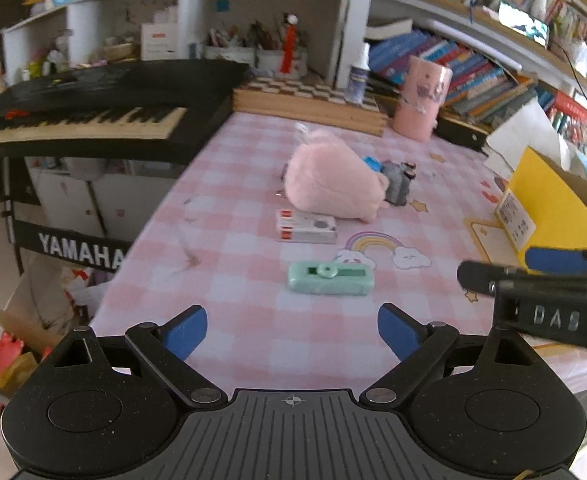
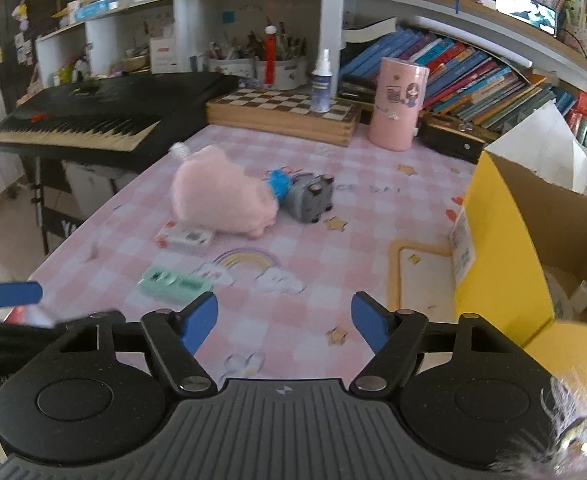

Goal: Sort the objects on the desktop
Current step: 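Grasp the mint-green plastic toy with the left tool while the right tool approaches the white box, then grasp the small white cat-printed box with the right tool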

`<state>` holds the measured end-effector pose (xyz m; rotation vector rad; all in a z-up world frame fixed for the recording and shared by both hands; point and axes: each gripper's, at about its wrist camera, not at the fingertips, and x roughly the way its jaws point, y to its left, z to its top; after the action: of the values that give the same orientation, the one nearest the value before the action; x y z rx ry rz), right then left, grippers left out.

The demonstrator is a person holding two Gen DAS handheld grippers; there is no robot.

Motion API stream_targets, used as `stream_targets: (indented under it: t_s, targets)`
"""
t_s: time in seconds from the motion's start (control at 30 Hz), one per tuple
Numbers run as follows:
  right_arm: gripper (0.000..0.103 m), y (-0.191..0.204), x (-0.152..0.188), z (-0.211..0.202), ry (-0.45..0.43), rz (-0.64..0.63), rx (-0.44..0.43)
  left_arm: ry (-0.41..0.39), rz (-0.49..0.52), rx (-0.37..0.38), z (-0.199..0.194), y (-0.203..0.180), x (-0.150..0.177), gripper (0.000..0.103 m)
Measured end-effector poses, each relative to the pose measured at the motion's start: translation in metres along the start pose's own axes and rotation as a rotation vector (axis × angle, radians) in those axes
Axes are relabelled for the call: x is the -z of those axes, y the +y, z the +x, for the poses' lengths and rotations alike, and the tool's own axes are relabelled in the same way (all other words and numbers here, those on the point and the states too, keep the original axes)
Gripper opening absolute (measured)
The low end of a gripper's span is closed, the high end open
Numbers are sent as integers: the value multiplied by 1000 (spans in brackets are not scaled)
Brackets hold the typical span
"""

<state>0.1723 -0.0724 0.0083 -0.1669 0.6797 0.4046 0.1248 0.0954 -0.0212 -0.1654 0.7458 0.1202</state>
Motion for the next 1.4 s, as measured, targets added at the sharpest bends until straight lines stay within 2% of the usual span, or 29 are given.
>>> stream_targets:
  t_s: [0.27,0.5,0.53,0.6,0.63,0.73,0.83,1.1,1.17,1.27,1.4]
  targets:
    - [71,-21,-18,22,-5,-2,13,42,62,9,47,-23,-12,93]
    - [71,-30,-28,40,8,-24,9,78,33,-13,79,-25,-19,90]
    - [71,-31,-30,43,11,-27,7,73,40,-18,80,-26,-20,87]
    - [71,-32,-32,48,16,-30,0,68,58,-24,81,-28,-22,74]
    - [71,-32,-33,50,18,-31,-5,66,67,-21,80,-28,-23,70]
    - [71,-29,-38,58,21,-35,-30,59,60,-14,75,-21,-27,70]
    - [71,-21,-43,68,32,-43,-75,22,32,-45,61,-7,-32,70]
    - [71,19,-49,99,81,-69,-221,-25,-110,-224,24,50,-34,70]
    - [68,31,-49,107,94,-73,-245,-35,-154,-251,14,62,-35,70]
    - [63,48,-46,121,111,-86,-251,-45,-210,-281,2,76,-35,70]
    - [59,63,-42,137,110,-74,-229,-37,-199,-313,-3,78,-35,70]
